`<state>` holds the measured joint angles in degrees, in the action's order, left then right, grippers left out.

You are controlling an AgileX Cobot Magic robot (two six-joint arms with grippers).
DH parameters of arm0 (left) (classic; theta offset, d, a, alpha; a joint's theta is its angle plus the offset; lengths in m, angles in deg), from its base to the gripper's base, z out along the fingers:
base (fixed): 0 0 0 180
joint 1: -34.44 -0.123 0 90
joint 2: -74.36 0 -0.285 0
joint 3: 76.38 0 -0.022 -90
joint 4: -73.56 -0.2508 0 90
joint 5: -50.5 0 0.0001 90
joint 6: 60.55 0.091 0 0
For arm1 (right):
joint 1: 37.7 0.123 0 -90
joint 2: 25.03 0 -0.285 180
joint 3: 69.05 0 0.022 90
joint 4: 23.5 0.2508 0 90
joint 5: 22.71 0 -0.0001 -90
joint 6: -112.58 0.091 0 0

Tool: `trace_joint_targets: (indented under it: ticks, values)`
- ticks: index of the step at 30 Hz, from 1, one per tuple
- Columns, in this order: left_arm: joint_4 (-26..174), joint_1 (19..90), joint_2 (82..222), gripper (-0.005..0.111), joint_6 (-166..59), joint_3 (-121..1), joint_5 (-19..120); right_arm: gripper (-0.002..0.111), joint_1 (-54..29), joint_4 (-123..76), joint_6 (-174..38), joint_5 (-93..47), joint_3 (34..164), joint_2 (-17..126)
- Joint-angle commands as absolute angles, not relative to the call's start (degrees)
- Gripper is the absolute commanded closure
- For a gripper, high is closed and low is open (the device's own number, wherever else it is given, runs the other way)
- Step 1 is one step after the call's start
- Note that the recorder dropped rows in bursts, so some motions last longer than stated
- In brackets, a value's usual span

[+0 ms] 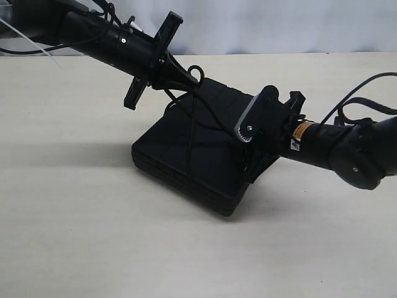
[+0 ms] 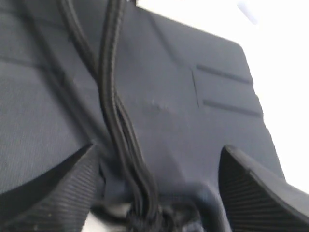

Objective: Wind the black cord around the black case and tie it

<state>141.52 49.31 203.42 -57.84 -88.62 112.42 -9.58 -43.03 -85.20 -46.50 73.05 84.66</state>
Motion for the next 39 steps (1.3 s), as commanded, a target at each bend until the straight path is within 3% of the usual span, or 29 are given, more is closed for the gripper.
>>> trace_joint_targets:
  ticks: [1, 9, 18, 23, 32, 34, 39]
  values:
    - [141.71, 49.80, 202.85, 0.107, -57.57, -88.63, 111.95, 0.042, -9.53, -42.63, -81.02, -38.83, 72.97, 80.82]
    - [141.63, 49.80, 202.85, 0.107, -57.44, -88.63, 111.45, 0.042, -8.88, -42.63, -72.47, -32.26, 71.86, 73.90]
    - [141.46, 49.80, 202.85, 0.107, -56.93, -88.63, 110.95, 0.046, 3.13, -42.39, -68.23, -32.41, 68.74, 66.41]
    - [141.03, 49.80, 202.85, 0.107, -56.07, -88.63, 110.13, 0.046, 3.73, -42.39, -60.23, -31.97, 68.89, 66.04]
    - [141.03, 49.80, 202.85, 0.107, -56.07, -88.63, 109.93, 0.048, 1.97, -31.43, -58.25, -10.20, 79.10, 65.44]
    - [141.03, 49.80, 202.85, 0.107, -56.07, -88.63, 109.93, 0.058, 0.63, -24.91, -62.77, -8.43, 80.34, 65.44]
    - [141.14, 49.80, 202.85, 0.107, -56.07, -88.63, 109.94, 0.101, -2.51, -1.36, -84.89, -3.96, 80.96, 65.44]
